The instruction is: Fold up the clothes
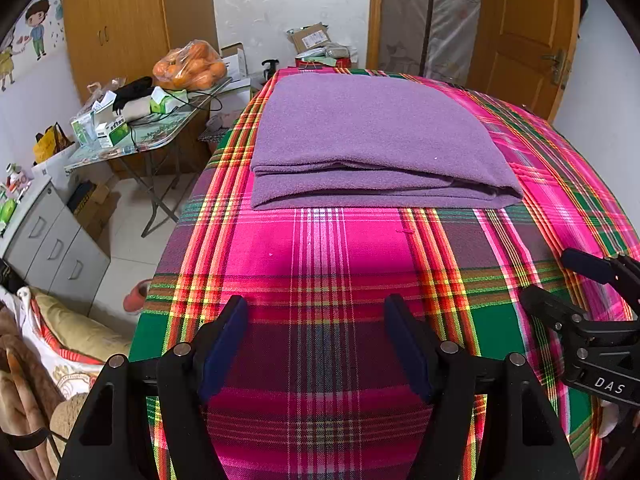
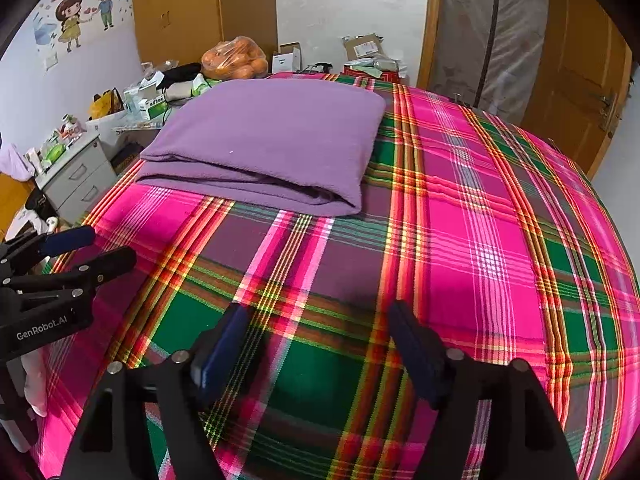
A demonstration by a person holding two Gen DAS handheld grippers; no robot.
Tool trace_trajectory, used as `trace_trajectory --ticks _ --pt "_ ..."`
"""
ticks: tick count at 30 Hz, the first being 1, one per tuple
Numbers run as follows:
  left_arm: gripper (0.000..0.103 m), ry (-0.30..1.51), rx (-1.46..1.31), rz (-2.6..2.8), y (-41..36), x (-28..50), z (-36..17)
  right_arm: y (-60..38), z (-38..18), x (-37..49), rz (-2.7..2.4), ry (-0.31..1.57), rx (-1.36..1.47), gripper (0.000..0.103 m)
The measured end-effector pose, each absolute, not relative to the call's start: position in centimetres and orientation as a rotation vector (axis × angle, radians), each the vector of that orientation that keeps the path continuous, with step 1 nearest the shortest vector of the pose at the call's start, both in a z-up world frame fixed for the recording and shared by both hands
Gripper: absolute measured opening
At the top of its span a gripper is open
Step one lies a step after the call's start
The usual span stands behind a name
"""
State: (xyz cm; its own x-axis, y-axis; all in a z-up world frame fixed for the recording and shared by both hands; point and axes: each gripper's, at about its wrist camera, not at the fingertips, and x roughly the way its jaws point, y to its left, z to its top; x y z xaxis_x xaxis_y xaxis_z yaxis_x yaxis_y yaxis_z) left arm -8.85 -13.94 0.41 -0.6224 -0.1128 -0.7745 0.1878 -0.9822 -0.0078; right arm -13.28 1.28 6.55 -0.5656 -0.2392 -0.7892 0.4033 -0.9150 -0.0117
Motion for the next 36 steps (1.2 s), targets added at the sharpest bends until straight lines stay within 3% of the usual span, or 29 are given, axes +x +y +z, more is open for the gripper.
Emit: trace_trajectory --ticks 36 --pt "0.073 0.143 1.274 -2.691 -14.01 -8.83 0.38 1.21 6.45 -13.25 -2.489 0.260 1.215 0.077"
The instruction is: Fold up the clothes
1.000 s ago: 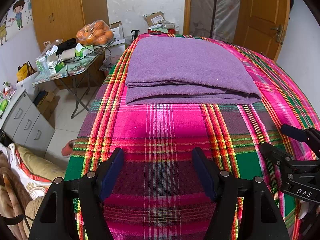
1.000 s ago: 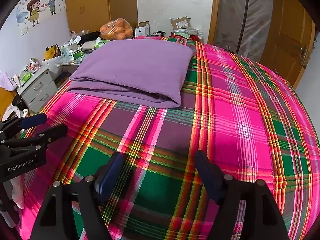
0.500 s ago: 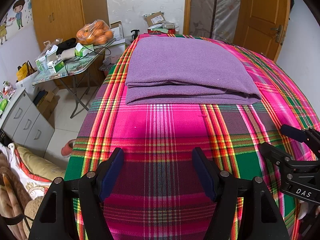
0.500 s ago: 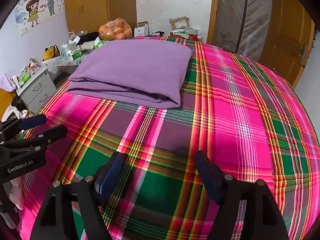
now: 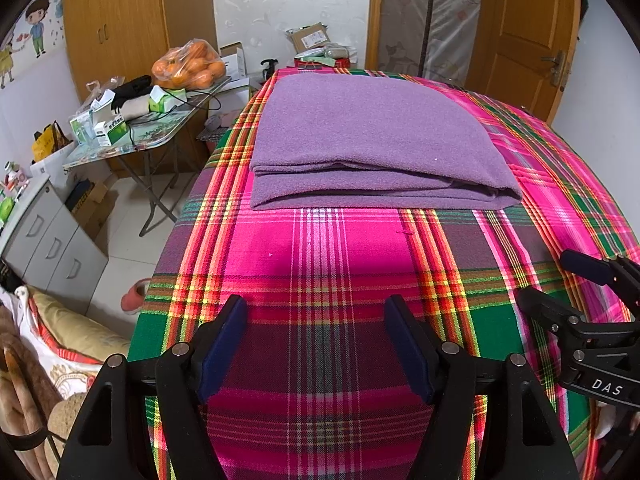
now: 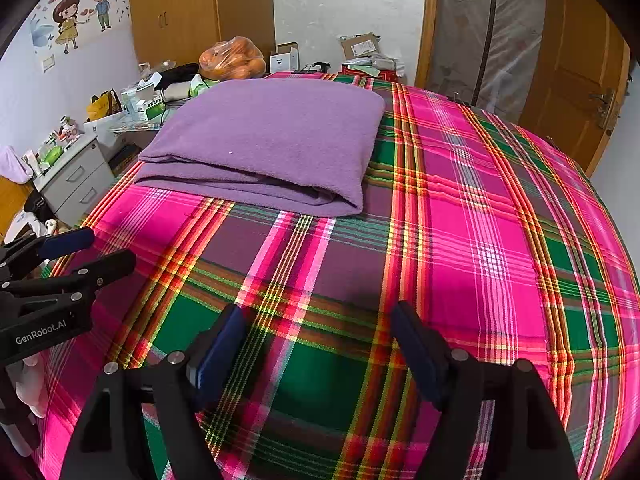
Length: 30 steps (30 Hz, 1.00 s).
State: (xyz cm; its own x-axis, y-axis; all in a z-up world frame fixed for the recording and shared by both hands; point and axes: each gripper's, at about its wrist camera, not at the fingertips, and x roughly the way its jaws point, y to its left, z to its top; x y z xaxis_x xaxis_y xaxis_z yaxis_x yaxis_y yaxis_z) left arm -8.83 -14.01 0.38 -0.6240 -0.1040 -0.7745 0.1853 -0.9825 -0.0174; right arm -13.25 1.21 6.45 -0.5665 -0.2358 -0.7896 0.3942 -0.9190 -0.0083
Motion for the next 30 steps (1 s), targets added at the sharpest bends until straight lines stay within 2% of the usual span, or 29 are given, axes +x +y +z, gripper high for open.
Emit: trace_trajectory --ticks 30 --pt "0.073 0.140 1.275 -2.691 -14.12 -8.83 0.37 1.02 6.38 -13.52 -2.487 0.274 1.215 0.078"
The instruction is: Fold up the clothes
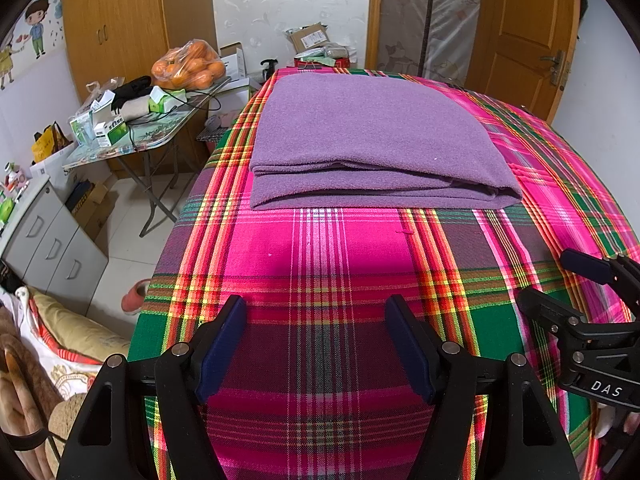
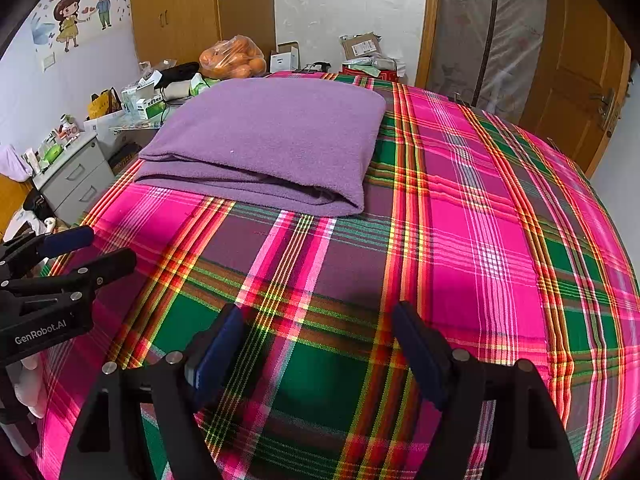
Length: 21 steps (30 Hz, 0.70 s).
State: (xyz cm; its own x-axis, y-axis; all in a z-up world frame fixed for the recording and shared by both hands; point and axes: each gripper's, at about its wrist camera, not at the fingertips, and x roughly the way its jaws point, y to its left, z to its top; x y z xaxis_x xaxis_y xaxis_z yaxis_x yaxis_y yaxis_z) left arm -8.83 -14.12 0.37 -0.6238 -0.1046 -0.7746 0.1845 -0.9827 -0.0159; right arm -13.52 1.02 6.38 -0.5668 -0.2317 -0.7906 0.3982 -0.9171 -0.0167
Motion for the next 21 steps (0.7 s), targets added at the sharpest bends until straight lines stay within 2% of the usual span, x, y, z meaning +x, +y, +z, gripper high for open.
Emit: trace_trajectory --ticks 21 --pt "0.074 0.139 1.276 -2.690 -14.03 -8.86 0.41 1.04 6.36 -13.47 -2.498 0.277 1.222 0.081"
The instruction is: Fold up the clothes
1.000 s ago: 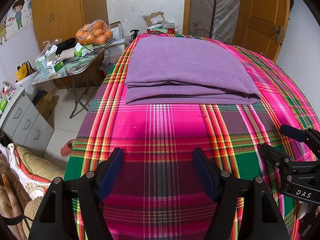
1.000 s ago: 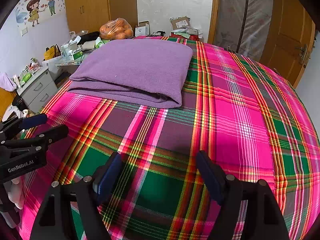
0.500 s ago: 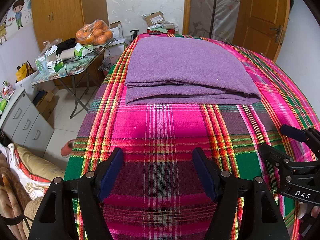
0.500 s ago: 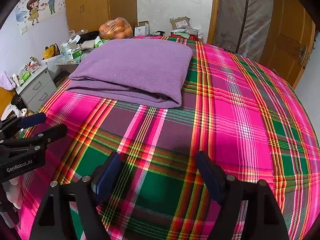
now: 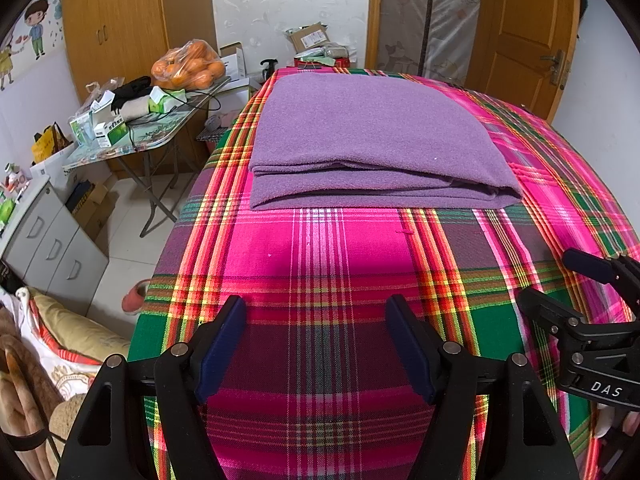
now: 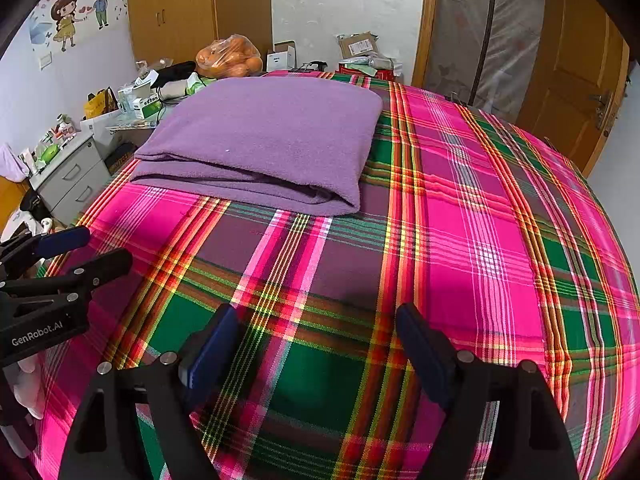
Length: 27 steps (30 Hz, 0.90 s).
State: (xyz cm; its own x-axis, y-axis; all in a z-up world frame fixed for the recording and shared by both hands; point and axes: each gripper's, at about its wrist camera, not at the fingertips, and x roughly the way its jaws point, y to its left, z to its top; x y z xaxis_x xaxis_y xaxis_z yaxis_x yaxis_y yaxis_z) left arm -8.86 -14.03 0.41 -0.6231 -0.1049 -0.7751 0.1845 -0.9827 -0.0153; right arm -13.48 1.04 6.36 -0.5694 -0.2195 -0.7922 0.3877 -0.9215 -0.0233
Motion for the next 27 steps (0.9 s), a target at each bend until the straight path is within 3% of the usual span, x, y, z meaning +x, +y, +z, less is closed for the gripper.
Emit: trace_trajectory --ticks 27 --pt "0.074 0.138 1.276 -2.689 -14.03 -8.88 0.43 0.96 6.28 -13.45 -2.487 0.267 1.224 0.084"
